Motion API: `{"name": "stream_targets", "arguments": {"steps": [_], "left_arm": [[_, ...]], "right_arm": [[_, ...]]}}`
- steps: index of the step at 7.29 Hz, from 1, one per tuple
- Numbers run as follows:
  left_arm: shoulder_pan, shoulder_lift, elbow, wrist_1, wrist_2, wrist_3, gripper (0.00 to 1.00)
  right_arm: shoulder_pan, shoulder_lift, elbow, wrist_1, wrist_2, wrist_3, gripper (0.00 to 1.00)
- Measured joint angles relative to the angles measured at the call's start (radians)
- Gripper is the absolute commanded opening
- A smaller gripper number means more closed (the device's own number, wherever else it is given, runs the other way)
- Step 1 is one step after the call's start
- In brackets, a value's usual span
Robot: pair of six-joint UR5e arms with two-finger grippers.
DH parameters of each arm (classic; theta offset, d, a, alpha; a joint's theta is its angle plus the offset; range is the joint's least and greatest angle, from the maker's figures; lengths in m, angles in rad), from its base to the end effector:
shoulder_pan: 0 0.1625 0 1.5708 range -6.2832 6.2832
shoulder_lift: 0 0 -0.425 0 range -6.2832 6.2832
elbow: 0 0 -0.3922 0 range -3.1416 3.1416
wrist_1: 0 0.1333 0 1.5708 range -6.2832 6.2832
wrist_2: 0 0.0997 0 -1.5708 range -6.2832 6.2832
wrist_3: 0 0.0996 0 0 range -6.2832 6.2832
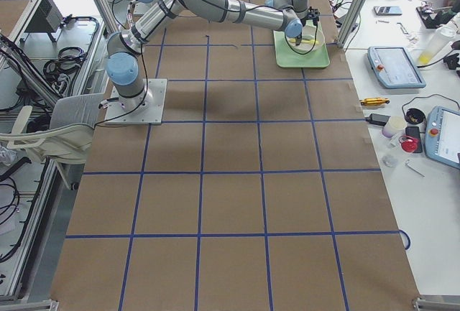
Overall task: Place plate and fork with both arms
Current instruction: 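Lift the fork with the right gripper and carry it beside the plate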
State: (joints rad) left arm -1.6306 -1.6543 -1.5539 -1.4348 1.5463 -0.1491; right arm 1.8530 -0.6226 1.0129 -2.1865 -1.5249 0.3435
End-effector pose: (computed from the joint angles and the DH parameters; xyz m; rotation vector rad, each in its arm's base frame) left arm -0.1674 -0.5241 0.4675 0.1374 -3.1053 0.1033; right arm 0.3628 -0.7563 0.1864 0.0845 3.0125 -0.3032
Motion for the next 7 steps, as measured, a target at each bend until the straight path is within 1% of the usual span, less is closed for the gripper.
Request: {"name": "stream_targets", "arguments": {"steps": [2,3,5,7], "left_arm": [[0.0,-0.001,0.0,0.001,0.0,-0.001,1.0],[0.0,-0.001,0.0,0.002,0.0,-0.001,1.0],[0.0,-0.001,0.0,0.002,0.0,-0.001,1.0],[0.0,-0.002,0.0,0.002,0.0,-0.002,1.0]], "right_arm": [[0.0,0.005,-0.003,0.0,-0.011,-0.003,0.27],[0.0,0.005,-0.003,0.0,-0.018,-0.006,0.23],[0.0,0.002,-0.003,0.002,-0.022,-0.013,0.23],[-0.003,-0.022,0.001,0.012,-0.024,-0.05,0.23]]}}
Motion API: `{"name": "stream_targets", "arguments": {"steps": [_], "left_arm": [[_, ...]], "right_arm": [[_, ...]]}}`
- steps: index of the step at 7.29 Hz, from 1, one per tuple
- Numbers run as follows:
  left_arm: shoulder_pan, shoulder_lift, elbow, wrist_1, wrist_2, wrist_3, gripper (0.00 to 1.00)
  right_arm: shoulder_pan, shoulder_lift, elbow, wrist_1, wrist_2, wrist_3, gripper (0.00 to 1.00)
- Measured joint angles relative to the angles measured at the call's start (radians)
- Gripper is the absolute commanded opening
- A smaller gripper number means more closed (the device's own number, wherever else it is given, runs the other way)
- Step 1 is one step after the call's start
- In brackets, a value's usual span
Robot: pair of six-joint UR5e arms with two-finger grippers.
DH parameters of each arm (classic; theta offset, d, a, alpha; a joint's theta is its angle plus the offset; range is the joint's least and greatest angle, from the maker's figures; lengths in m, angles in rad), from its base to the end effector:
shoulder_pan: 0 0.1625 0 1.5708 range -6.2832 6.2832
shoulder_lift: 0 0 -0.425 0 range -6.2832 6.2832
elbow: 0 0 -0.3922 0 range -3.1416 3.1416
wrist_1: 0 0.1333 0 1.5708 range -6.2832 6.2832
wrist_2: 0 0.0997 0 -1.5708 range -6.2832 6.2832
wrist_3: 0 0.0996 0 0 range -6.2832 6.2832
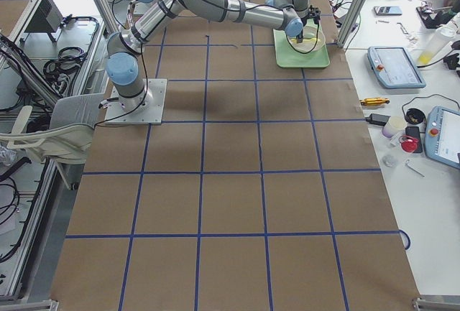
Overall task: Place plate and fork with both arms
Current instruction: 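Lift the fork with the right gripper and carry it beside the plate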
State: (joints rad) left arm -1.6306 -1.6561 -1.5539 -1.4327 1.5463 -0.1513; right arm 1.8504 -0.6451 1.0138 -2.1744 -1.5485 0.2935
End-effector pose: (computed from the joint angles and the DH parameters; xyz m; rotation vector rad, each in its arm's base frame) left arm -0.1674 -0.5248 0.4668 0.1408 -3.1050 0.1037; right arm 0.3581 -0.7561 0.2031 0.0171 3.0357 -0.3340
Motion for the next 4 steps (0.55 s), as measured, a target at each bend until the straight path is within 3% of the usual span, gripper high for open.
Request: {"name": "stream_targets", "arguments": {"steps": [4], "left_arm": [[0.0,-0.003,-0.002,0.0,0.0,-0.003,1.0]], "right_arm": [[-0.112,-0.066,0.041,0.027,-0.01,-0.216,0.24]]}}
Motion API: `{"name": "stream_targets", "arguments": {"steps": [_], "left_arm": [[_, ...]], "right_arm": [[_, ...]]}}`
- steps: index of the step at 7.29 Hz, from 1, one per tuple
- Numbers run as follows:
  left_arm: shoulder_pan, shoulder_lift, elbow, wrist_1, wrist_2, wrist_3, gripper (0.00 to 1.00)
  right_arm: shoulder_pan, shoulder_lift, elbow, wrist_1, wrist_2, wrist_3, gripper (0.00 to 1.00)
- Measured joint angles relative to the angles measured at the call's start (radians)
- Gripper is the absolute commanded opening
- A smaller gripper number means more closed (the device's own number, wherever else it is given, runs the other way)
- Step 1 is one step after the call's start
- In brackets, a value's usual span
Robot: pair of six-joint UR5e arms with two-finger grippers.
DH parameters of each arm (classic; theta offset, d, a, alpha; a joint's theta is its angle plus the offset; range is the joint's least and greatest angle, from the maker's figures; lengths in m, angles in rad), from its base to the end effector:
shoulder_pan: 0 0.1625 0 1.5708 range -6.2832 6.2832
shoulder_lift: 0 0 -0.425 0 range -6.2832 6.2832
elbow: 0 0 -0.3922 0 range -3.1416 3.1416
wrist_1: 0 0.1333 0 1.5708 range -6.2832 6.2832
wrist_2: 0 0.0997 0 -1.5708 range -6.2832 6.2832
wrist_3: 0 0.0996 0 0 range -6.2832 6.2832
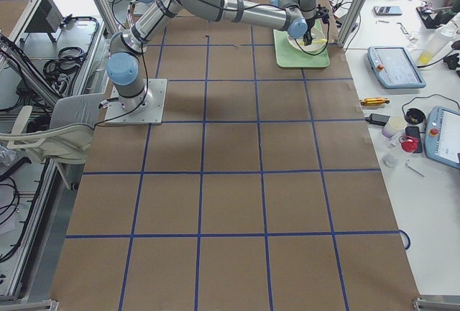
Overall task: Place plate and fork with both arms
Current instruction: 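Lift the fork with the right gripper and carry it beside the plate, then lower the fork onto the tray beside the plate and release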
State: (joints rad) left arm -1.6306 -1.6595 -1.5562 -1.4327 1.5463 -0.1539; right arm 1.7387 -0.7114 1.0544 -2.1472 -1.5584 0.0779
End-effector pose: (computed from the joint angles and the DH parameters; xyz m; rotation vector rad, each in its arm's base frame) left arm -0.1675 -0.5256 0.4638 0.1450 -3.1056 0.0949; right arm 0.2682 -0.7774 0.2342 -0.1408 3.0771 -0.3560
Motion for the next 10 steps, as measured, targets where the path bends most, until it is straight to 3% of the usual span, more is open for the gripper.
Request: {"name": "stream_targets", "arguments": {"steps": [1,2,4,7,10], "left_arm": [[0.0,-0.001,0.0,0.0,0.0,-0.001,1.0],[0.0,-0.001,-0.001,0.0,0.0,-0.001,1.0],[0.0,-0.002,-0.001,0.0,0.0,-0.001,1.0],[0.0,-0.002,-0.001,0.0,0.0,-0.001,1.0],[0.0,0.0,-0.001,-0.001,0.001,0.0,1.0]], "right_arm": [[-0.022,-0.001,0.025,0.001,0.004,-0.026,0.24],[-0.03,0.001,0.047,0.001,0.005,-0.025,0.41],[-0.034,0.002,0.078,0.001,0.011,-0.009,1.0],[-0.035,-0.076,0.115,0.015,0.007,-0.037,1.0],[-0.048,-0.316,0.23,0.132,-0.031,-0.106,1.0]]}}
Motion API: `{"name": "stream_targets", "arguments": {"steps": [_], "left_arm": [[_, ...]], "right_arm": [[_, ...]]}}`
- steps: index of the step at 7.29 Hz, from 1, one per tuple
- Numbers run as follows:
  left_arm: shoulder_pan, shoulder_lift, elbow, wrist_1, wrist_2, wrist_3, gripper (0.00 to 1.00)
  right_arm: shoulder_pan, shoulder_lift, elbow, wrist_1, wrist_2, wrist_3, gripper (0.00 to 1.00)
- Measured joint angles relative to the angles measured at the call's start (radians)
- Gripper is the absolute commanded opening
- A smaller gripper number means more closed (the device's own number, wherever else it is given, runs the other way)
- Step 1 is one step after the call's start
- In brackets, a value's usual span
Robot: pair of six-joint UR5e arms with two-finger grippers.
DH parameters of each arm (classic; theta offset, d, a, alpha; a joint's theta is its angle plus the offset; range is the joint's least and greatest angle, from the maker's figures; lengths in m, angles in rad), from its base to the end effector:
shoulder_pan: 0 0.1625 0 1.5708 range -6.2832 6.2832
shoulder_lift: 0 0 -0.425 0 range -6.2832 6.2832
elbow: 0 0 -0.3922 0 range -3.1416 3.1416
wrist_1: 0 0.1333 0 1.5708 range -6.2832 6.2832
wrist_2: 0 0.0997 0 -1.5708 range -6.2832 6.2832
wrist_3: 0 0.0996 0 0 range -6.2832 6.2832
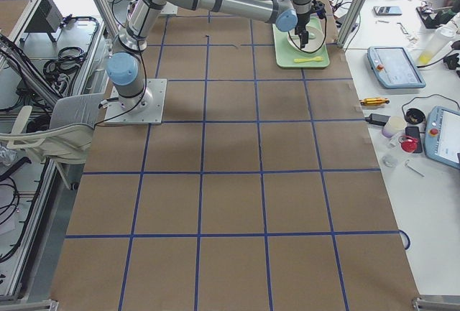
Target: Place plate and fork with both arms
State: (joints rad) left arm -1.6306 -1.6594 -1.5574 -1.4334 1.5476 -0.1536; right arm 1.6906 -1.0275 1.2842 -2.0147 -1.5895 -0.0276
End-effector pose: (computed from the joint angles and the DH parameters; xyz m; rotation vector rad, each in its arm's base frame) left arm -0.1673 -0.5253 0.4632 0.1447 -3.1072 0.0924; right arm 0.2160 -0.6947 0.3474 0.2268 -3.1095 0.2937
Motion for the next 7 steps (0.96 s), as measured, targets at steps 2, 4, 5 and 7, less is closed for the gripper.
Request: {"name": "stream_targets", "arguments": {"steps": [2,4,5,7], "left_arm": [[0.0,0.01,-0.012,-0.001,0.003,0.001,1.0],[0.0,0.02,-0.027,0.001,0.008,0.002,1.0],[0.0,0.022,-0.028,0.002,0.008,0.002,1.0],[0.0,0.023,-0.029,0.002,0.009,0.002,1.0]], "right_arm": [[-0.028,-0.201,0.086,0.172,-0.018,-0.005,1.0],[-0.045,-0.397,0.211,0.365,-0.016,-0.002,1.0],[-0.047,-0.471,0.272,0.409,-0.009,0.001,1.0],[-0.048,-0.542,0.33,0.415,0.013,0.003,1.0]]}}
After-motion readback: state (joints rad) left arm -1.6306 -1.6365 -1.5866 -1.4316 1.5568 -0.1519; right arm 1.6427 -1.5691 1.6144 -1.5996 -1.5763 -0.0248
